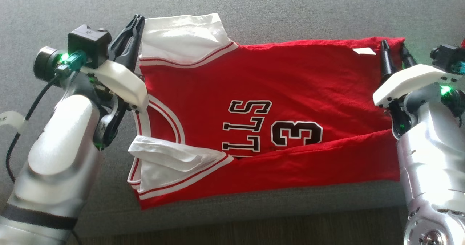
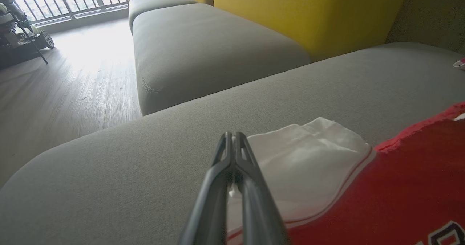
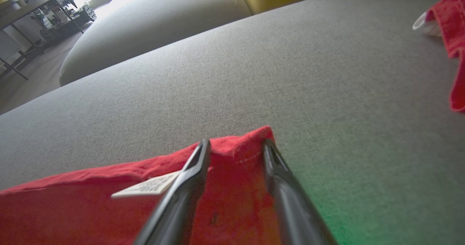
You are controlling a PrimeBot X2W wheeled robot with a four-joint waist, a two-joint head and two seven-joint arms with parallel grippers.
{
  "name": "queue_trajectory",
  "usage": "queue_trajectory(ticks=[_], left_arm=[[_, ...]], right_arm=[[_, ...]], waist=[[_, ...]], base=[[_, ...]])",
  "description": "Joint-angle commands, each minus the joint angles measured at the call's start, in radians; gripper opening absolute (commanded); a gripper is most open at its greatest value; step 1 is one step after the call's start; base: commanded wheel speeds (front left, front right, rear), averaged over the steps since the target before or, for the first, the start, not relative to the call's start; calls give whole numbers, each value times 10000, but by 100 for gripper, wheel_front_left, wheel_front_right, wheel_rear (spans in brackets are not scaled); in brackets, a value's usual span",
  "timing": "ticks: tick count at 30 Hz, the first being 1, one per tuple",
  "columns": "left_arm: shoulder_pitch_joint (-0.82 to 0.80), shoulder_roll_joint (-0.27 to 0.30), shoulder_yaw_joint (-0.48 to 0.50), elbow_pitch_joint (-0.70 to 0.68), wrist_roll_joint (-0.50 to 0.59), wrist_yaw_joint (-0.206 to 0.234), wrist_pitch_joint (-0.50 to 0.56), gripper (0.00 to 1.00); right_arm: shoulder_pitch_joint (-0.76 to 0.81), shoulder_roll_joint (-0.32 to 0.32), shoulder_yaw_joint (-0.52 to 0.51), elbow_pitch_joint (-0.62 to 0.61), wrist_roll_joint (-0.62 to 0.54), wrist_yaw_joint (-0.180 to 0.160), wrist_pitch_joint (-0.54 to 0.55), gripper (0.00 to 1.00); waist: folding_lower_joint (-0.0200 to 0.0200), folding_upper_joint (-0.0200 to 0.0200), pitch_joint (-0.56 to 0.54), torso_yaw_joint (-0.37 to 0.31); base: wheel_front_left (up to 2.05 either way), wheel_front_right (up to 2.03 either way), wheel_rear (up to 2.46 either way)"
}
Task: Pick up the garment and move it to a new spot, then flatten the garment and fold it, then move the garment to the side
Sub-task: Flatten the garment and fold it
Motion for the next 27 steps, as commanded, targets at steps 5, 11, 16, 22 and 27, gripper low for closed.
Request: queue_trajectory(ticks=[5, 11, 16, 22, 27], left_arm=[[-111, 435, 328, -510, -112, 218, 85, 0], [68, 390, 417, -496, -276, 336, -125, 0], [469, 399, 538, -599, -513, 432, -295, 0], [1153, 655, 681, -877, -704, 594, -355, 0], [1740, 832, 796, -1123, -891, 737, -357, 0]], right_arm=[[-643, -18, 59, 413, -341, -2, -285, 0], [-676, -18, 144, 423, -338, -2, -623, 0], [-368, -18, 493, 52, 180, -2, -740, 0], [521, -90, 866, -623, 691, -2, -760, 0], [1219, -340, 1144, -791, 953, -2, -661, 0]], waist=[[0, 0, -6, -11], [0, 0, -290, 2], [0, 0, -677, 62], [0, 0, -1150, 128], [0, 0, -1489, 162]], base=[[0, 0, 0], [0, 0, 0], [0, 0, 0], [0, 0, 0], [0, 0, 0]])
